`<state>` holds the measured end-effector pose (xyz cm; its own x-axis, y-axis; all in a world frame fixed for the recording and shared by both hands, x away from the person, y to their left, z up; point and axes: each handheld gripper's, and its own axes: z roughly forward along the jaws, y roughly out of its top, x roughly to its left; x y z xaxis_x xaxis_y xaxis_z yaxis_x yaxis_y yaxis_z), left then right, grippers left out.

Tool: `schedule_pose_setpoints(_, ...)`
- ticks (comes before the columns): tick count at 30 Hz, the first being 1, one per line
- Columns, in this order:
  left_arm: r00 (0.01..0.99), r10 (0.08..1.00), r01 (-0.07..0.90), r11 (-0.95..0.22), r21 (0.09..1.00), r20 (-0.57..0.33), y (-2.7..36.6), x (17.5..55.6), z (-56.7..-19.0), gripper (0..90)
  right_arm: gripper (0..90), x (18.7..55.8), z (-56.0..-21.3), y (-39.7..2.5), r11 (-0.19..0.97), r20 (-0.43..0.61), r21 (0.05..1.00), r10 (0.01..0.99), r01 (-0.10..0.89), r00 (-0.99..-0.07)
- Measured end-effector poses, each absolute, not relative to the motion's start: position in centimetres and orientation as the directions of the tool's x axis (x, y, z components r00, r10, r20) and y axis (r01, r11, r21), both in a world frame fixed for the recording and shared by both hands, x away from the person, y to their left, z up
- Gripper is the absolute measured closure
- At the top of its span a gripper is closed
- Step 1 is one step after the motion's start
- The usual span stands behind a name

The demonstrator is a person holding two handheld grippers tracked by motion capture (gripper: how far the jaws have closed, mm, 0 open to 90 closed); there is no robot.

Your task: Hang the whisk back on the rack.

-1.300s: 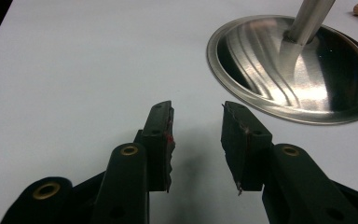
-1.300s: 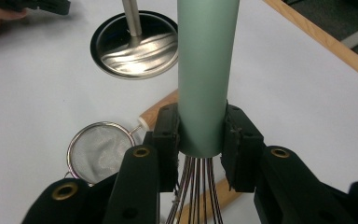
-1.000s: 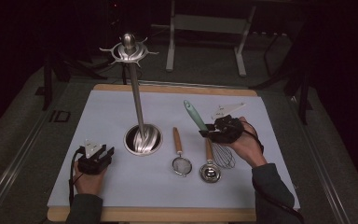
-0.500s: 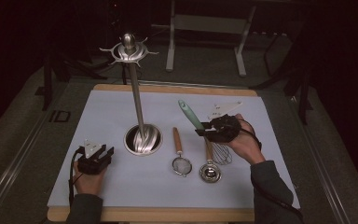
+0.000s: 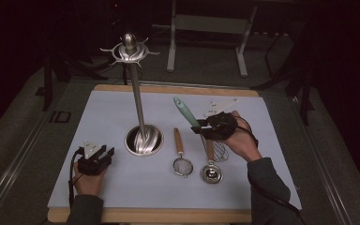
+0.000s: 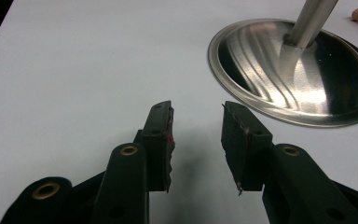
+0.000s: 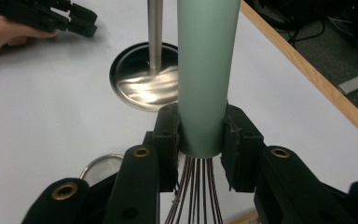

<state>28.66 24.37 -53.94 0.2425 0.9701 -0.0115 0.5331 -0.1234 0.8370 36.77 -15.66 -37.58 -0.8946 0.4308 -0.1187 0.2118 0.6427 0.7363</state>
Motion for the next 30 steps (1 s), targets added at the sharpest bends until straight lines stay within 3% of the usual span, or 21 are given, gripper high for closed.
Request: schedule_pose_setpoints(30, 0.240, 0.970, 0.531, -0.114, 0.840, -0.020, 24.4, 28.6, -54.0, 63.7, 69.1, 36.4, -36.3, -12.7, 0.618, -0.147, 0.776, 0.375, 0.129, -0.915)
